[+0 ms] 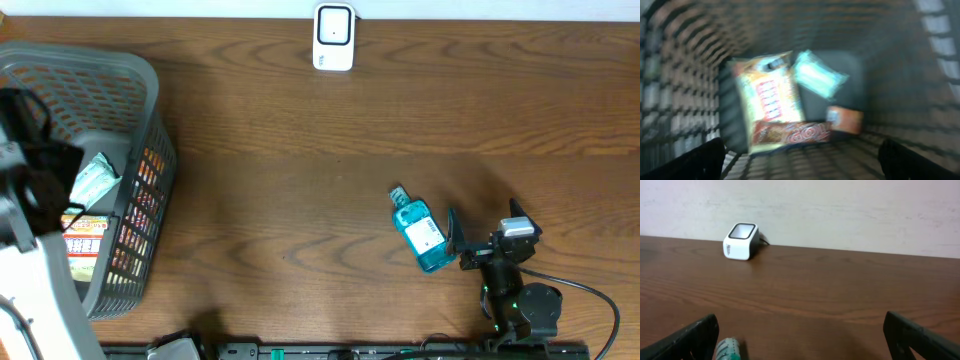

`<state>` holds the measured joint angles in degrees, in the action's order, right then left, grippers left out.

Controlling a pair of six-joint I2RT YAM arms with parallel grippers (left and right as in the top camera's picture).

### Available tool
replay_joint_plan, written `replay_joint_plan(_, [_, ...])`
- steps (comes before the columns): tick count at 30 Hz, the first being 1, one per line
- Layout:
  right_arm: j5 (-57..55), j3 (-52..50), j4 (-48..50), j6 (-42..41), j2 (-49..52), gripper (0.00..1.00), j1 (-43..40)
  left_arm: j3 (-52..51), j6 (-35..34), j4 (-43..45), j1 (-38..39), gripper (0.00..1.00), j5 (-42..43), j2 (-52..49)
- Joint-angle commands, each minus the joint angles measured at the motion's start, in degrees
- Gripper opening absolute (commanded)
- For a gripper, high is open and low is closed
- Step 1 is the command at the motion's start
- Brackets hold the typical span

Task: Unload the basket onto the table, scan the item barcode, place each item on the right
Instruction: 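Reach into the basket and grasp the red candy bar, left gripper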

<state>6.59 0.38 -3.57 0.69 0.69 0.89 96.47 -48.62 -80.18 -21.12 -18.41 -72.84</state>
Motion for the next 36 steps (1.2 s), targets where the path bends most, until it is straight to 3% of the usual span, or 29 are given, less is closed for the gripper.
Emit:
replay_joint_plan(1, [-0.09, -0.07, -0.13, 0.48, -0.31, 0.99, 0.37, -0.94, -5.92, -3.69, -5.88, 0.98, 5.38, -5.31])
replay_joint_plan(5, [-0.09, -0.07, -0.13, 0.48, -0.31, 0.99, 0.37, -3.37, -5.29, -5.20, -9.49, 0.99, 10.58, -10.84])
replay_joint_plan(10, [-0.09, -0.07, -0.13, 0.48, -0.31, 0.99, 0.37, -6.14, 18.25, -0.92, -10.14, 0.96, 18.91, -20.50])
replay_joint_plan(14, [-0.09, -0.07, -0.13, 0.48, -0.31, 0.99, 0.37, -7.30, 26.38, -0.96, -10.14, 0.97, 19.30, -25.38])
replay_joint_plan(29, [-0.07, -0.07, -0.13, 0.48, -0.31, 0.99, 0.37, -17.94, 28.85, 3.69, -10.08, 0.90, 19.56, -36.61])
replay_joint_plan(36, [-0.09, -0.07, -0.11, 0.48, -0.31, 0.99, 0.37, -24.17, 28.17, 10.32, -10.08, 0.73, 23.61, -36.61])
